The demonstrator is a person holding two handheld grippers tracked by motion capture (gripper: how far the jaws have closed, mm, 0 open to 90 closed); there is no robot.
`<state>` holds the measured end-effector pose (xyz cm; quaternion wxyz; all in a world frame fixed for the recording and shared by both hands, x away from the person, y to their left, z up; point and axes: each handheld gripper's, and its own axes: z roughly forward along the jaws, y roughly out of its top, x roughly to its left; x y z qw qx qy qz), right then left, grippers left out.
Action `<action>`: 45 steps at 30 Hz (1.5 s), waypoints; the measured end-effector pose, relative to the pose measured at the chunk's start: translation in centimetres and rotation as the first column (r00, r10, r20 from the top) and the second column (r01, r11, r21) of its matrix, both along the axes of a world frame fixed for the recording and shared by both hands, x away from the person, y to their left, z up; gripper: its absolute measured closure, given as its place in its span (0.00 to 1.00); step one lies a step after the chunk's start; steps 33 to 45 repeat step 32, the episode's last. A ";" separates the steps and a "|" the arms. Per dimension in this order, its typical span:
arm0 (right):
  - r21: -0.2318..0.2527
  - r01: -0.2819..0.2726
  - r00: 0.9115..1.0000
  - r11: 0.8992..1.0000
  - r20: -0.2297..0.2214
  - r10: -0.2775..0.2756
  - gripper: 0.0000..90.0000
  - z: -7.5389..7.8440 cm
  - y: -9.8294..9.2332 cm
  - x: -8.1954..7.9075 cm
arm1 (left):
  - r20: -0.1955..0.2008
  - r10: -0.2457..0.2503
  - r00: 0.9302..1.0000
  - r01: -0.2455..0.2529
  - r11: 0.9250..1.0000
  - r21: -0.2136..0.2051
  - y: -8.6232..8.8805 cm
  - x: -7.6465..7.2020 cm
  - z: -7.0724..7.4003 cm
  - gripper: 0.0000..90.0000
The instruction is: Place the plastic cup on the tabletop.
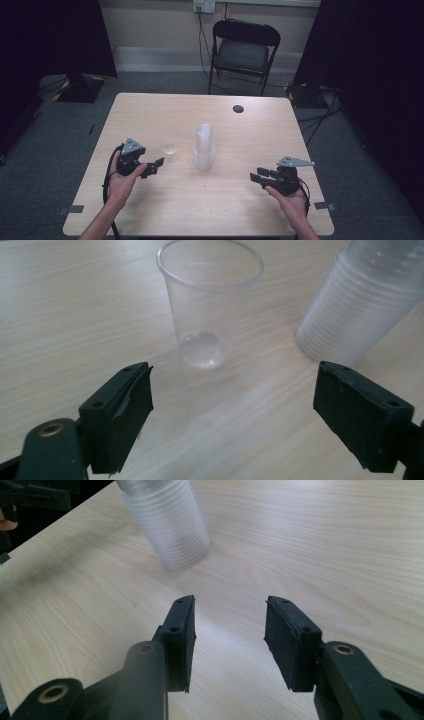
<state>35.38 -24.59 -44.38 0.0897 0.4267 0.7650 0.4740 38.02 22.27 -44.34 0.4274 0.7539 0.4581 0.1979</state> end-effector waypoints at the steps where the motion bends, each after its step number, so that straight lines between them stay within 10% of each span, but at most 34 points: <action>1: -0.002 0.001 1.000 1.000 0.001 -0.001 0.62 0.0 0.0 0.0 | -0.003 -0.008 1.000 0.008 1.000 0.006 0.0 -0.3 0.0 0.18; 17: -0.004 0.019 1.000 1.000 0.006 -0.019 0.60 -0.2 -0.5 -0.1 | -0.020 -0.062 0.998 0.063 0.998 0.031 -1.6 -6.1 -0.5 0.18; 45: -0.018 0.052 0.998 0.999 0.024 -0.051 0.51 -0.5 -1.1 -0.2 | -0.058 -0.112 0.992 0.114 0.993 0.028 -1.1 -6.1 -2.7 0.18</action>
